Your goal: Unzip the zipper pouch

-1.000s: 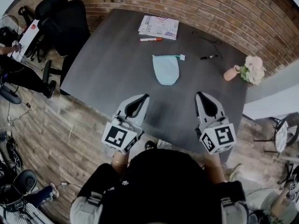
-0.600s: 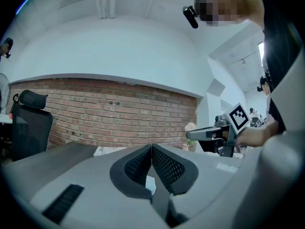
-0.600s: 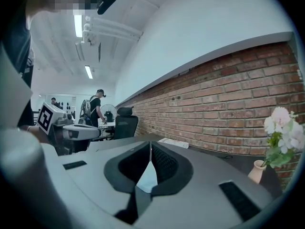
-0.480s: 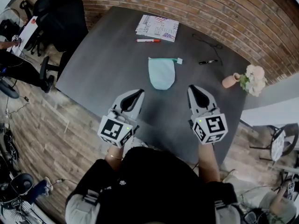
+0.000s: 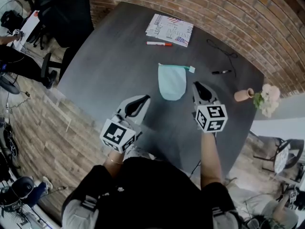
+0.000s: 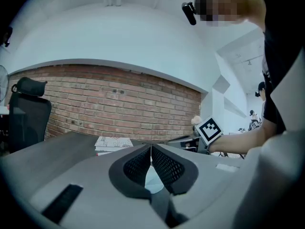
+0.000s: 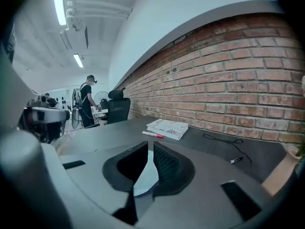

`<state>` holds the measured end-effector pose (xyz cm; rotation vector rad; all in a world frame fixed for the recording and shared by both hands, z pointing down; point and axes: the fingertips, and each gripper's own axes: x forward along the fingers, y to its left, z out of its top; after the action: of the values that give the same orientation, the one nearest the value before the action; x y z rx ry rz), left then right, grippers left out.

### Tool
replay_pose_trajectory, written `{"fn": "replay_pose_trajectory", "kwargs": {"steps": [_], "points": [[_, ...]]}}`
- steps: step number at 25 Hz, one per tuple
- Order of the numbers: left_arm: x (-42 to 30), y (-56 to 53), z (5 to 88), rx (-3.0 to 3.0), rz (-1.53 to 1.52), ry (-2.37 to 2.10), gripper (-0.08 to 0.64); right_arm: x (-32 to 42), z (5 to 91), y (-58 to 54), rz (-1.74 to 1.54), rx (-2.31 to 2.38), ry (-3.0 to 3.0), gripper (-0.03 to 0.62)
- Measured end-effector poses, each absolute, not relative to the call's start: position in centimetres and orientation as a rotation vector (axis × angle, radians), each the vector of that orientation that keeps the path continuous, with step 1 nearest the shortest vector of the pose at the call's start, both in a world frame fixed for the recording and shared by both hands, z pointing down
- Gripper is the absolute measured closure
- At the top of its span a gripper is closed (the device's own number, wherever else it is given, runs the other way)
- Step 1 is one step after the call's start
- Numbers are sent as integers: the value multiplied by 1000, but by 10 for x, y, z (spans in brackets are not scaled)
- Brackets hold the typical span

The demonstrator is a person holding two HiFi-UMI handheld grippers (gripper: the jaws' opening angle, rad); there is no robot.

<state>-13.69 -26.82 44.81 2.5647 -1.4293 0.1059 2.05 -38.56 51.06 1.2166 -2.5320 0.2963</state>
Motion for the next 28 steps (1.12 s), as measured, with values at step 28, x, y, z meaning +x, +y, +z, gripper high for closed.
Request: {"fn": "replay_pose_trajectory", "kwargs": {"steps": [28], "points": [[-214, -323, 470, 2464, 186, -1466, 555, -15, 671, -469, 506, 1010, -2170, 469]]}}
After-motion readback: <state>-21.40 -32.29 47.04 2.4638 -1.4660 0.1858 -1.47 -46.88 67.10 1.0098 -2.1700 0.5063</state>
